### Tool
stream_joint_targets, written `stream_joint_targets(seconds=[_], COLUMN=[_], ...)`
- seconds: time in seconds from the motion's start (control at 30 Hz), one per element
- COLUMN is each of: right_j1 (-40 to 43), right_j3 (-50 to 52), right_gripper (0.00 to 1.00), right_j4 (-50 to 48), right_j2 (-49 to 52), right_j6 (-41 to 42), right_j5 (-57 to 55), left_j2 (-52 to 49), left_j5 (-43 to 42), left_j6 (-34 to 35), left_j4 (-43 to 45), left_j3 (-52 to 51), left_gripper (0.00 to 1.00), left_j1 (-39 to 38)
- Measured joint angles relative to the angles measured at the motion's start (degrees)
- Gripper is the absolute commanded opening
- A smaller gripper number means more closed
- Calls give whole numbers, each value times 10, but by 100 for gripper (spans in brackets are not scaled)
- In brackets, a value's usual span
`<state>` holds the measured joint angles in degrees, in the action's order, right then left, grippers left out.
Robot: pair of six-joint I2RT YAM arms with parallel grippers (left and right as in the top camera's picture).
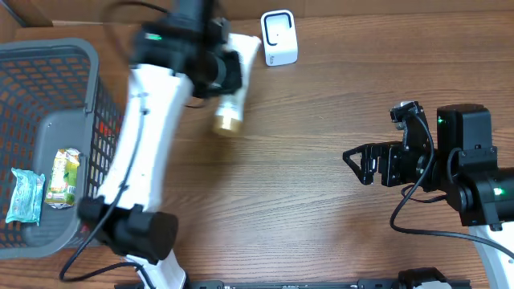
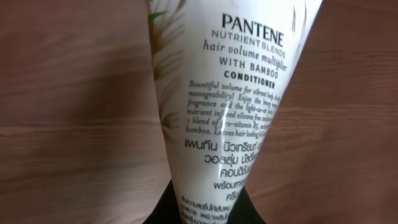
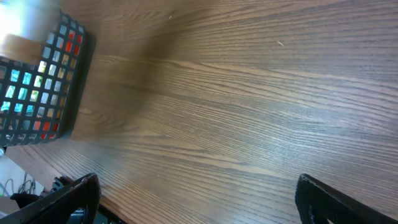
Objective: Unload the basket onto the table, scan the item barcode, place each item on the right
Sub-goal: 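Lift the tube out and lay it on the table center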
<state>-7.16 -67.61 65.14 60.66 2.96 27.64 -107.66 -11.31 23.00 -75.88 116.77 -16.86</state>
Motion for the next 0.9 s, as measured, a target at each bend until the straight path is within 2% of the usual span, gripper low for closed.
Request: stream_joint_targets(seconds=[0.27,0.37,0.5,0.53,0.63,0.7,0.77,0.9], right_j1=[0,0,0,0,0,0,0,0], right_j3=[0,0,0,0,0,0,0,0], right_gripper=[100,100,100,100,100,100,100,100], right_j4=[0,0,0,0,0,0,0,0], right_j2=[0,0,0,0,0,0,0,0], right_j6=[0,0,0,0,0,0,0,0], right_j5=[0,0,0,0,0,0,0,0], left_j2=[-4,-5,-6,-6,-6,-6,-6,-6], left_j5=[43,52,63,65,70,73,70,42], left_j6=[208,259,290,293,289,277,244,165], left_j4=[277,340,401,414,442,449,462,433], left_j3=[-269,-350,-428,-442,-472,-475,-475,-454], left_gripper=[4,4,5,13,52,73,80,81], left_j1=[-97,-119,-139,-140,-142,-142,-142,-136])
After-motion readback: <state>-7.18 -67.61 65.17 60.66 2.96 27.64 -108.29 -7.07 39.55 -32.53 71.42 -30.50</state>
